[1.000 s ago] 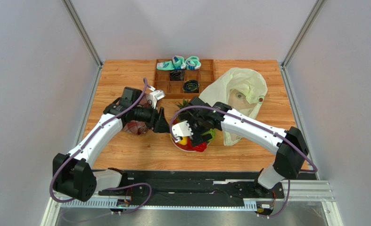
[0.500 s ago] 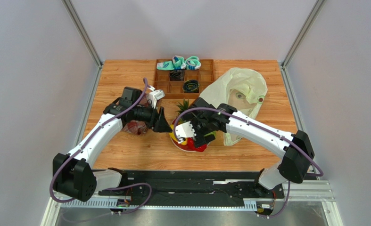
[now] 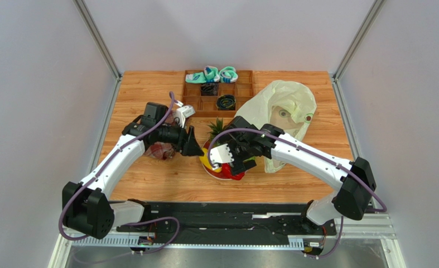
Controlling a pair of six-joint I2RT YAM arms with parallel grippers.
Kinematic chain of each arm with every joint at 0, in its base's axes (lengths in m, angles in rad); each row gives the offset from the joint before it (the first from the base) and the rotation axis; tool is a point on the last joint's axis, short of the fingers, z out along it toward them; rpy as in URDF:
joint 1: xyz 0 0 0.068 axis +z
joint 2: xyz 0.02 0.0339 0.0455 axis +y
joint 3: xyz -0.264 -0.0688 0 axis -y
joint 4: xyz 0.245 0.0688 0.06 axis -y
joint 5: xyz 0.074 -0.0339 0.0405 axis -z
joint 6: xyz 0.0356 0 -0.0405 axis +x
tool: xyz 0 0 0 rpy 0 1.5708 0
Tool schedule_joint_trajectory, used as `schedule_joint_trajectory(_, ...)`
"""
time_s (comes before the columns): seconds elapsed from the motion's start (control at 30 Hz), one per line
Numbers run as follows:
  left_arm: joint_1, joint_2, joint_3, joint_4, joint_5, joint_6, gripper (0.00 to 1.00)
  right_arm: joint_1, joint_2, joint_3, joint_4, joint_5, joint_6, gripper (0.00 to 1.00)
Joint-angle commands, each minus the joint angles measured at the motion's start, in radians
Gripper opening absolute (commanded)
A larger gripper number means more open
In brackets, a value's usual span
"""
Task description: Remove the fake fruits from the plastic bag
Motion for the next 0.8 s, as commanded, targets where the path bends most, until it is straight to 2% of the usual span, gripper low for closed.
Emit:
schedule_joint_trajectory(0.0, 0.003, -0.007, 0.032, 0.032, 0.010, 0.015, 0.76, 0.002, 0.001, -0.004, 0.057, 0.020, 0.029, 1.00)
schedule_joint_trajectory(0.23, 0.003, 0.006, 0.039, 0.028, 0.009, 0.013, 0.76, 0.000, -0.045, -0.042, 0.170, 0.109, 0.095, 1.00)
schedule_joint_trajectory(0.77, 0.003, -0.007, 0.041, 0.015, -0.004, 0.029, 0.76, 0.000, -0.164, -0.125, 0.235, 0.101, 0.153, 1.00)
